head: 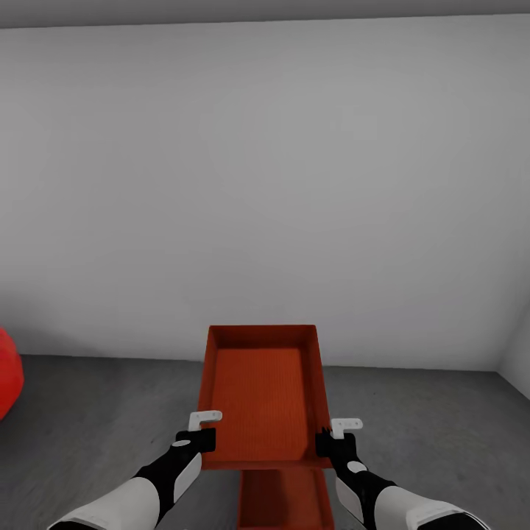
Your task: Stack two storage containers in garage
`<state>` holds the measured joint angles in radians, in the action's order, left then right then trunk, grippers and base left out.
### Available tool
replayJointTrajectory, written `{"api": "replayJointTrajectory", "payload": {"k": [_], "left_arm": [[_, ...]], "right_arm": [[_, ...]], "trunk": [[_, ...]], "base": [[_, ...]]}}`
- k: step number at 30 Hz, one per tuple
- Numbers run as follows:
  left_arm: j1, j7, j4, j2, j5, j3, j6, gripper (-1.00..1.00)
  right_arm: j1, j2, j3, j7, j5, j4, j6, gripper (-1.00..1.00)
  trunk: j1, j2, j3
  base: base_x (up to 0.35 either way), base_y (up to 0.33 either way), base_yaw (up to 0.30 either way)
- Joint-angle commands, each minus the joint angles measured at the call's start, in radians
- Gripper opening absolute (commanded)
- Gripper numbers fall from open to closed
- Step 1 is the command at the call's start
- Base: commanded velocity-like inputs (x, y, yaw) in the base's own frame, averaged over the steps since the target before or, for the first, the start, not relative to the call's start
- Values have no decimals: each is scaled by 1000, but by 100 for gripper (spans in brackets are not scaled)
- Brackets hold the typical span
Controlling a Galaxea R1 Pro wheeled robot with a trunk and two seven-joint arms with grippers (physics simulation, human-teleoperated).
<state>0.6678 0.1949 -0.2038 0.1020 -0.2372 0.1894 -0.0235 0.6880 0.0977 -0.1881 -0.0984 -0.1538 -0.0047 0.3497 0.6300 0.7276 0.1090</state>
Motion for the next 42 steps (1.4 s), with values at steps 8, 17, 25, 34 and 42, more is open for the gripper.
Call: {"api": "replayJointTrajectory", "payload": {"k": [8, 17, 25, 34, 42], "left_arm": [[1, 12, -5, -16, 9, -13, 22, -100], [1, 12, -5, -16, 9, -13, 22, -100], [1, 12, -3, -16, 9, -13, 22, -100], [1, 12, -3, -16, 9, -13, 22, -100], [1, 12, -3, -16, 9, -13, 22, -100]], "right_arm": [[1, -13, 55, -1, -30, 3, 6, -100], [1, -15, 55, -1, -30, 3, 6, -100], [1, -15, 55, -1, -30, 3, 6, -100], [1, -14, 55, -1, -30, 3, 6, -100], [1, -14, 55, -1, -30, 3, 6, -100]], "trunk": [[0, 2, 14], [0, 2, 27], [0, 2, 40], [0, 2, 53], [0, 2, 65]], "base": [[0, 0, 66], [0, 0, 66], [0, 0, 66], [0, 0, 66], [0, 0, 24]]}}
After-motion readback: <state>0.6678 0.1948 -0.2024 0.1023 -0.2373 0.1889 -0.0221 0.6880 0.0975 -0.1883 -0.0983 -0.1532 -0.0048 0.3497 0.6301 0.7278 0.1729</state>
